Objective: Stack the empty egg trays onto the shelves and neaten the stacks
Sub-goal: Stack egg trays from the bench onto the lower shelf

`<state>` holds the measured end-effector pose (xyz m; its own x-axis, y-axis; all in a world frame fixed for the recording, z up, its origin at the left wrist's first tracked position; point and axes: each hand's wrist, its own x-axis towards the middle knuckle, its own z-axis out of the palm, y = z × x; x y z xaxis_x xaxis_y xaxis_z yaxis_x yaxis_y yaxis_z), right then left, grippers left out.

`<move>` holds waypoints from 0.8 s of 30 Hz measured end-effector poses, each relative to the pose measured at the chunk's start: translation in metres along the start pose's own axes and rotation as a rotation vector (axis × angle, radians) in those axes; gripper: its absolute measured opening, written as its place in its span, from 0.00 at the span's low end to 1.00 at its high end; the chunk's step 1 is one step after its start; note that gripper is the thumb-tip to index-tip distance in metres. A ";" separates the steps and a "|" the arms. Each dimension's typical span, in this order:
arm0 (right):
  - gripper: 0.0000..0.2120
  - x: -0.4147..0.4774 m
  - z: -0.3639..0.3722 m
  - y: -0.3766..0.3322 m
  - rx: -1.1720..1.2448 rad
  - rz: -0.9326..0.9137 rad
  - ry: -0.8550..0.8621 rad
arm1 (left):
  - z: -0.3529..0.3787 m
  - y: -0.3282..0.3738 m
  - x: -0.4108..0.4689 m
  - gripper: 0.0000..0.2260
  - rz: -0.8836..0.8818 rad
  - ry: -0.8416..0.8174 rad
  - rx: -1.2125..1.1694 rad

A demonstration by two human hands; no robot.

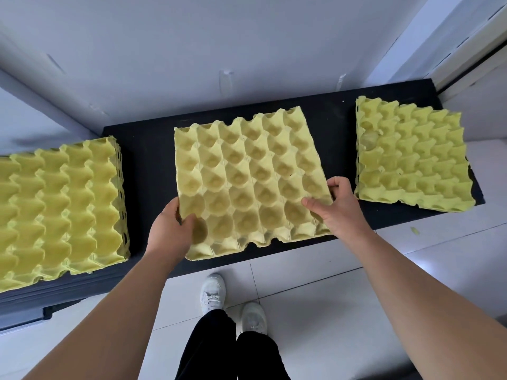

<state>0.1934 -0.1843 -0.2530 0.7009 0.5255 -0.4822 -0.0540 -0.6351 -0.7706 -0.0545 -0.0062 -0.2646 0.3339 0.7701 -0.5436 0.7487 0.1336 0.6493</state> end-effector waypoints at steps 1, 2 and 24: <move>0.25 0.002 0.003 0.001 -0.014 -0.005 0.007 | 0.001 -0.004 0.001 0.10 0.012 0.017 0.049; 0.24 0.003 0.006 0.003 -0.031 -0.009 0.014 | 0.003 -0.008 0.001 0.10 0.015 0.030 0.075; 0.20 -0.067 0.009 -0.089 -0.070 -0.081 -0.036 | -0.079 0.019 -0.096 0.29 0.072 0.123 -0.105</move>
<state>0.1444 -0.1577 -0.1555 0.6751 0.5961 -0.4347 0.0530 -0.6269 -0.7773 -0.1174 -0.0281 -0.1576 0.3071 0.8497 -0.4285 0.6596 0.1346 0.7395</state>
